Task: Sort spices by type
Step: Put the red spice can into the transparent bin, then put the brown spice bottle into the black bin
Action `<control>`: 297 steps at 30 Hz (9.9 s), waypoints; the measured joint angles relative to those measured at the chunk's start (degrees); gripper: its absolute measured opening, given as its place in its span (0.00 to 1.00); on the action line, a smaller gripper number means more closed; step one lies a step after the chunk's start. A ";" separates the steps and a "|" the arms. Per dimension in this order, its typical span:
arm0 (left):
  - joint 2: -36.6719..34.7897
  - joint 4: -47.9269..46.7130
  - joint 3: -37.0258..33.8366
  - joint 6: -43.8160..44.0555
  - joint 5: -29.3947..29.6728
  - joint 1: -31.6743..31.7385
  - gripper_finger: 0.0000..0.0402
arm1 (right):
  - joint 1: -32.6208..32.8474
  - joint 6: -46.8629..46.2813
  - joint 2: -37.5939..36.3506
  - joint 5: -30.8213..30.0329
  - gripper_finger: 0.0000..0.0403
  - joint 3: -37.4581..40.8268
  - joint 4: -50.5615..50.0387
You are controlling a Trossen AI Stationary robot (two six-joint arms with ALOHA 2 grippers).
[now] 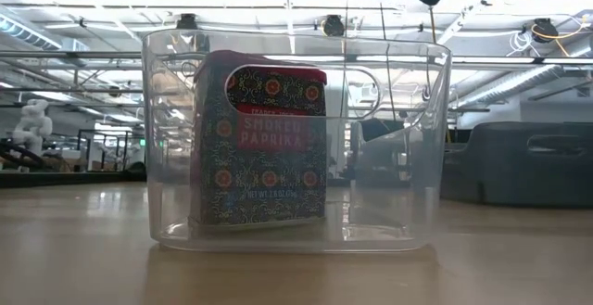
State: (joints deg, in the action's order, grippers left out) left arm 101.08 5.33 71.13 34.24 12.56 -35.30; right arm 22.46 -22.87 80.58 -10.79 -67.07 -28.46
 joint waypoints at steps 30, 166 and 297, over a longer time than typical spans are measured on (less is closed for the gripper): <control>5.66 -16.39 0.33 8.93 0.55 1.16 0.01 | 1.28 0.59 0.02 -0.21 0.64 0.00 0.04; -14.50 -71.57 -5.07 58.00 9.38 -33.35 0.87 | 8.45 1.09 18.45 1.90 0.64 0.00 19.25; 40.74 -30.42 57.52 -44.81 -18.80 40.78 0.46 | 37.91 -78.73 4.84 -37.62 0.64 0.00 -61.58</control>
State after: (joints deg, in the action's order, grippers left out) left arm 141.82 -25.09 128.65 -10.57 -6.24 5.48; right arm 60.37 -101.60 85.42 -48.40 -67.07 -90.04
